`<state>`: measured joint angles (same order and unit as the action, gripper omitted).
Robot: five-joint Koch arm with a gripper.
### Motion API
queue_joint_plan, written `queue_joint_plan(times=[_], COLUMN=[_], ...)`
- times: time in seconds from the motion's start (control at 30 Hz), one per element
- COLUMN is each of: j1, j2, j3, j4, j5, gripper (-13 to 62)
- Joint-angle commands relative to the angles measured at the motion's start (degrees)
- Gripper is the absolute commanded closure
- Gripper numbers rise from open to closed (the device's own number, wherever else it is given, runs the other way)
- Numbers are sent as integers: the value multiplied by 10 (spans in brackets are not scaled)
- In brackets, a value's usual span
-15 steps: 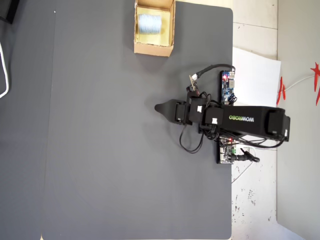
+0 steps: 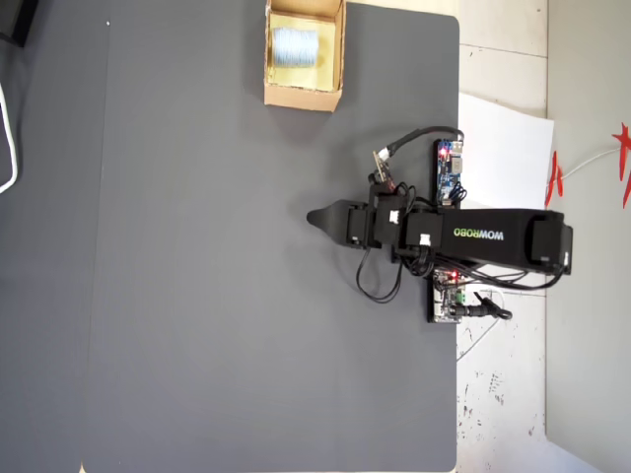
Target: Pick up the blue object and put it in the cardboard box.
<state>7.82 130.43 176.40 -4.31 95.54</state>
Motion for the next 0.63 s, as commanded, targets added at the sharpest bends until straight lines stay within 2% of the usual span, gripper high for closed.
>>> queue_joint_plan(times=[0.0,0.6], j1=[-8,-8], j2=[35,35], j3=[23,23], j4=[48,47], j5=[19,19], gripper=[162,147])
